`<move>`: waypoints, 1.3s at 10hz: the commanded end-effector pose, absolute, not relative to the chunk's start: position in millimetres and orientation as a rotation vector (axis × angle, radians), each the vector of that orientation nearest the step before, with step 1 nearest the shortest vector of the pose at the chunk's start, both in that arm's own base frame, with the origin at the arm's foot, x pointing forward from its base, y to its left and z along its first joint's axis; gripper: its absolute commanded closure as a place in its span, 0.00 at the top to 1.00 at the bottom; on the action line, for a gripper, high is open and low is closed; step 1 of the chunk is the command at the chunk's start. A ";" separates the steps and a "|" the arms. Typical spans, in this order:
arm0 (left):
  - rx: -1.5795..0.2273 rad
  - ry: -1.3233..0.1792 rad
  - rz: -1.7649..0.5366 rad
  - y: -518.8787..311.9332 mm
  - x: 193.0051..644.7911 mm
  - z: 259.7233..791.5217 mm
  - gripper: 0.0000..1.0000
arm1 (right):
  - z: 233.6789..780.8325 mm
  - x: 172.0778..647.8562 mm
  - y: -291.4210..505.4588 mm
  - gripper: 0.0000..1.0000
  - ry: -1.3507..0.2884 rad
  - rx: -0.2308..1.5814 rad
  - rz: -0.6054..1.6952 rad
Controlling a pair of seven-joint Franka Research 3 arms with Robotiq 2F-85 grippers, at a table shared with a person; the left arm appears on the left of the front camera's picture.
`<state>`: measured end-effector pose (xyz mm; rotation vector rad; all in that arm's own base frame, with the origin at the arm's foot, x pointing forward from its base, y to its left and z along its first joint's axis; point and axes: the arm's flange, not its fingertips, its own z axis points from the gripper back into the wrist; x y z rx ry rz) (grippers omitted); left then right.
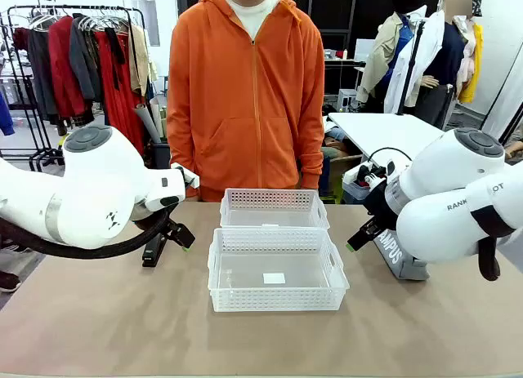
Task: Distribute items into two baskets.
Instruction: Pick up the Pencil pouch that the person points to.
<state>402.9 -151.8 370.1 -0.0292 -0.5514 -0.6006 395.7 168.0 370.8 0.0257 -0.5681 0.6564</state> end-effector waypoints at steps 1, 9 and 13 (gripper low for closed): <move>-0.029 -0.552 -0.601 -151.8 402.8 370.2 1.00 | 370.9 395.7 168.1 1.00 -0.568 0.026 0.656; -0.029 -0.552 -0.601 -151.8 402.8 370.2 1.00 | 370.9 395.7 168.1 1.00 -0.568 0.026 0.656; -0.029 -0.552 -0.601 -151.8 402.8 370.2 1.00 | 370.9 395.7 168.1 1.00 -0.568 0.026 0.656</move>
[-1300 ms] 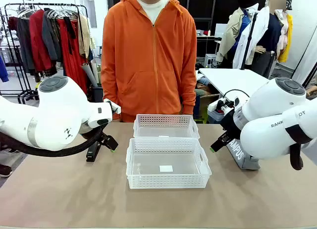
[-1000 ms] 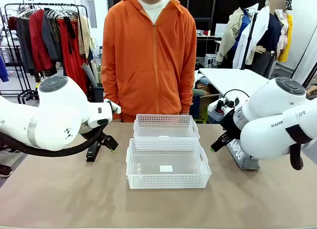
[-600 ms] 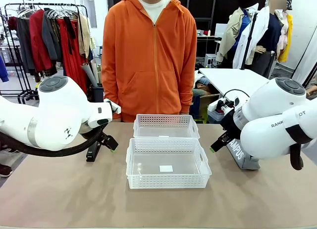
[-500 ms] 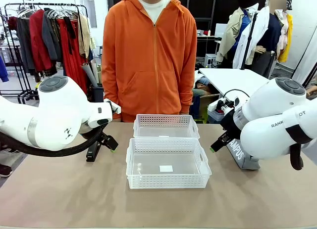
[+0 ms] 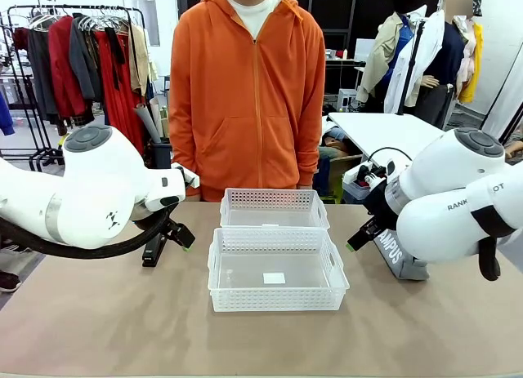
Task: Distribute items into two baskets.
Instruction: Pick up the Pencil pouch that the person points to.
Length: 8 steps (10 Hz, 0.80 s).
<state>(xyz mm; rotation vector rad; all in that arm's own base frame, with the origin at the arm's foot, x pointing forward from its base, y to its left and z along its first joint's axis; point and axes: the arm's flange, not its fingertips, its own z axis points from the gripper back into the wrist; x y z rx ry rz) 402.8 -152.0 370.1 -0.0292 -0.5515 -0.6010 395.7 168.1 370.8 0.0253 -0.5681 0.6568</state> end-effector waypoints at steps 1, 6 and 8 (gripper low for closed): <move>-0.029 -0.552 -0.601 -151.8 402.8 370.2 1.00 | 370.9 395.7 168.1 1.00 -0.568 0.026 0.656; -0.029 -0.552 -0.601 -151.8 402.8 370.2 1.00 | 370.9 395.7 168.1 1.00 -0.568 0.026 0.656; -0.029 -0.552 -0.601 -151.8 402.8 370.2 1.00 | 370.9 395.7 168.1 1.00 -0.568 0.026 0.656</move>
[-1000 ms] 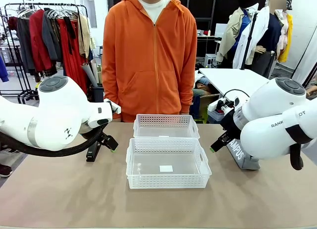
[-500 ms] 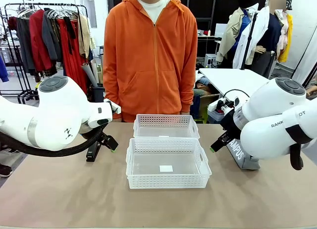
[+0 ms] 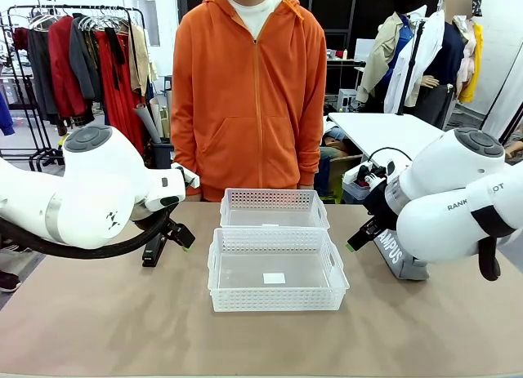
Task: Distribute items into two baskets.
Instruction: Pick up the Pencil pouch that the person points to.
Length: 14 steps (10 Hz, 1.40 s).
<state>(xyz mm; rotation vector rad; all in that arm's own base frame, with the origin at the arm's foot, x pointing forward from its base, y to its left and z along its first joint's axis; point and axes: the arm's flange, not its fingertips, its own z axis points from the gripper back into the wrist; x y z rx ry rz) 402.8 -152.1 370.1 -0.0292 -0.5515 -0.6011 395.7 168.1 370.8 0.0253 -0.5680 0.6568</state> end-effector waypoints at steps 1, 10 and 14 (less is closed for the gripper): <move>-0.029 -0.552 -0.601 -151.8 402.8 370.2 1.00 | 370.9 395.7 168.1 1.00 -0.568 0.026 0.656; -0.188 -0.560 -0.618 -132.1 383.2 387.8 1.00 | 384.2 402.0 165.2 1.00 -0.544 0.106 0.608; -0.222 -0.561 -0.606 -117.4 371.7 386.9 1.00 | 407.7 410.9 167.8 1.00 -0.544 0.134 0.555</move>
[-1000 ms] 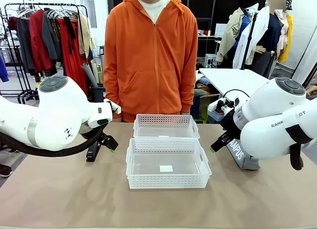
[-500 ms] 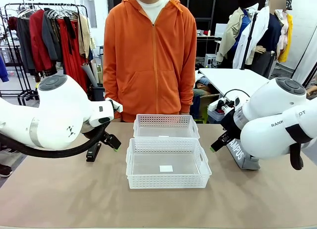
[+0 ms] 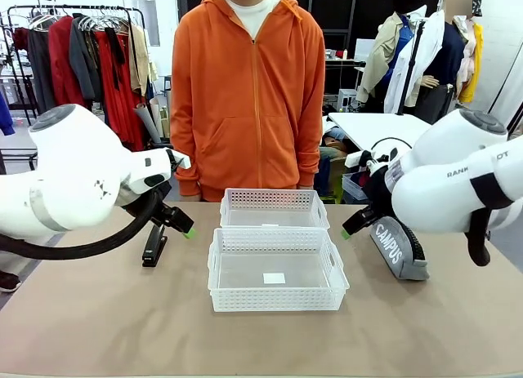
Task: Distribute items into two baskets.
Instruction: Pick up the Pencil pouch that the person points to.
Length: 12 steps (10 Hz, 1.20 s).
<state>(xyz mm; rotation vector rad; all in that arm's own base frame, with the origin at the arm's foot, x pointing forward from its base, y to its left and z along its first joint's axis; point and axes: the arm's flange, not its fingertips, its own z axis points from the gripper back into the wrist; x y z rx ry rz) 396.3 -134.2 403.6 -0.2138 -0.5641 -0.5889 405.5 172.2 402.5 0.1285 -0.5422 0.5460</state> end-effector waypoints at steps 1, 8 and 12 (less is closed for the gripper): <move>-0.210 -0.567 -0.593 -140.4 395.2 402.7 1.00 | 393.6 402.7 172.3 1.00 -0.540 0.120 0.555; -0.210 -0.567 -0.593 -140.4 395.2 402.7 1.00 | 393.6 402.7 172.3 1.00 -0.540 0.120 0.555; -0.251 -0.369 -0.630 -140.0 402.1 416.5 1.00 | 410.9 414.2 175.8 1.00 -0.495 0.217 0.515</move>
